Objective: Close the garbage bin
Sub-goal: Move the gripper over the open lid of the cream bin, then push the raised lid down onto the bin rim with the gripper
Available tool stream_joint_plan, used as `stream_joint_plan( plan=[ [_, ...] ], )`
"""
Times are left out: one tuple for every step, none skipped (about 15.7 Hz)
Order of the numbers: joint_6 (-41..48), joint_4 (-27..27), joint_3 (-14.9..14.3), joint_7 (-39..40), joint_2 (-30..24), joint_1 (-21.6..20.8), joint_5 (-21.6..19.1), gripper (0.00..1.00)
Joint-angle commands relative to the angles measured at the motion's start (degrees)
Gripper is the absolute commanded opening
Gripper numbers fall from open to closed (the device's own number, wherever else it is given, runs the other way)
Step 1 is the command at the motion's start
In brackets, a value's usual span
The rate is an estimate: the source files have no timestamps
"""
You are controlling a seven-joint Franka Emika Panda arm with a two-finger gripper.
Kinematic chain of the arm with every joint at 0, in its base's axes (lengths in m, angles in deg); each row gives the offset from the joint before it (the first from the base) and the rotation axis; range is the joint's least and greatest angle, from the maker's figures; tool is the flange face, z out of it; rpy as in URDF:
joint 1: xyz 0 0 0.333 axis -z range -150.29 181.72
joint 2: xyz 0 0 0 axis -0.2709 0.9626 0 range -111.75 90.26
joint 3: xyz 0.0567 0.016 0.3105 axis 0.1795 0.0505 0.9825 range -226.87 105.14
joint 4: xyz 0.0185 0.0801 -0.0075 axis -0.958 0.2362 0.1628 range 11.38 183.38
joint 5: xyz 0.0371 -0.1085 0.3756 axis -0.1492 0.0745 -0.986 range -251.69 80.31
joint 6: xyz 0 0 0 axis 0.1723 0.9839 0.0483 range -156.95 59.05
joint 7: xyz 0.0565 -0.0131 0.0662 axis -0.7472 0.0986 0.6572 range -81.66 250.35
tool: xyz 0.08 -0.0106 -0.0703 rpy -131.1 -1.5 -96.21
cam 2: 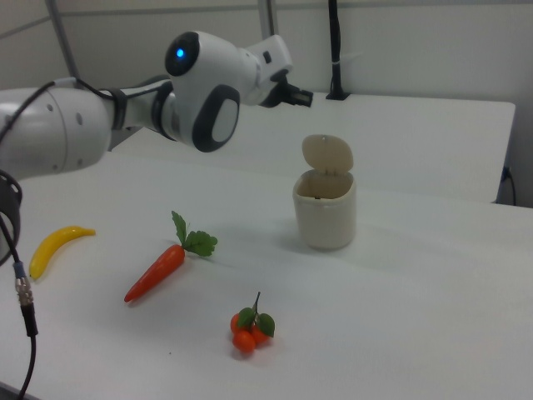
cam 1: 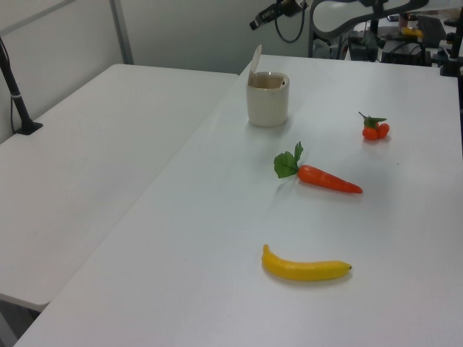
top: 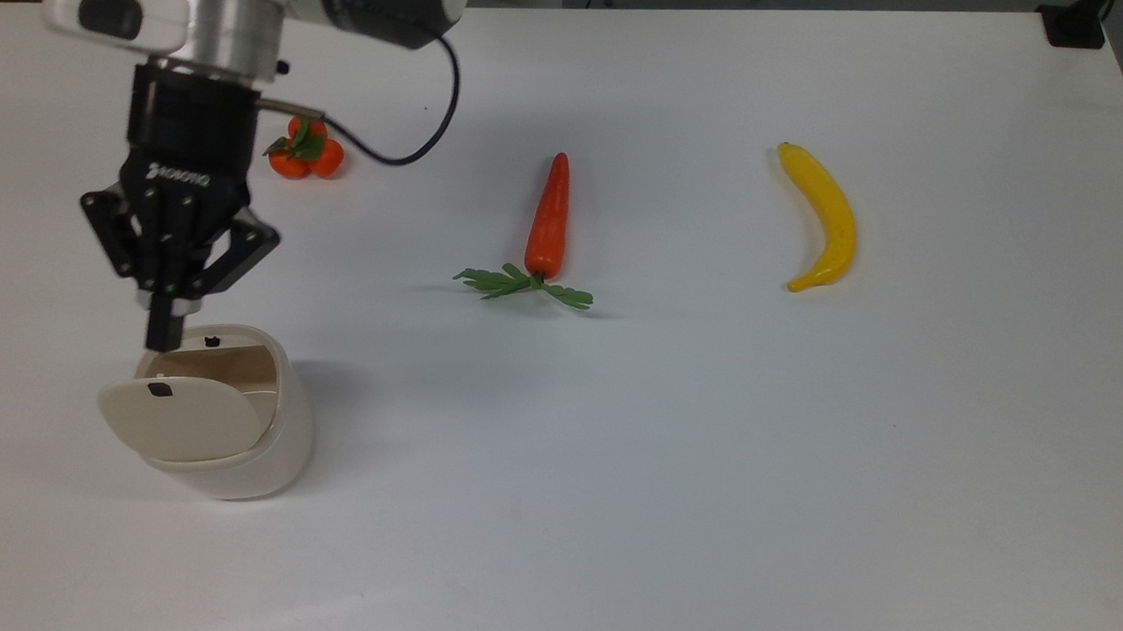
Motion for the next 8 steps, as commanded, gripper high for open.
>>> stream_joint_plan(
  plan=[
    [-3.0,-5.8,-0.3,-0.7,5.7,1.2,-0.3,0.0],
    [-3.8,-6.9,-0.3,-0.7,7.2,1.5,-0.2,0.0],
    [-4.4,-8.0,-0.3,-0.7,8.5,1.7,-0.1,0.0],
    [-4.5,-8.6,-0.3,-0.6,9.4,1.9,0.0,0.0],
    [-4.6,-8.9,-0.3,-0.4,10.0,2.0,0.1,0.0],
    [-4.6,-9.0,-0.3,-0.3,10.4,2.0,0.1,0.0],
    [-4.7,-9.0,-0.3,-0.3,10.8,1.9,0.1,0.0],
    [-5.1,-8.9,-0.2,-0.3,11.0,1.9,0.1,0.0]
  ],
)
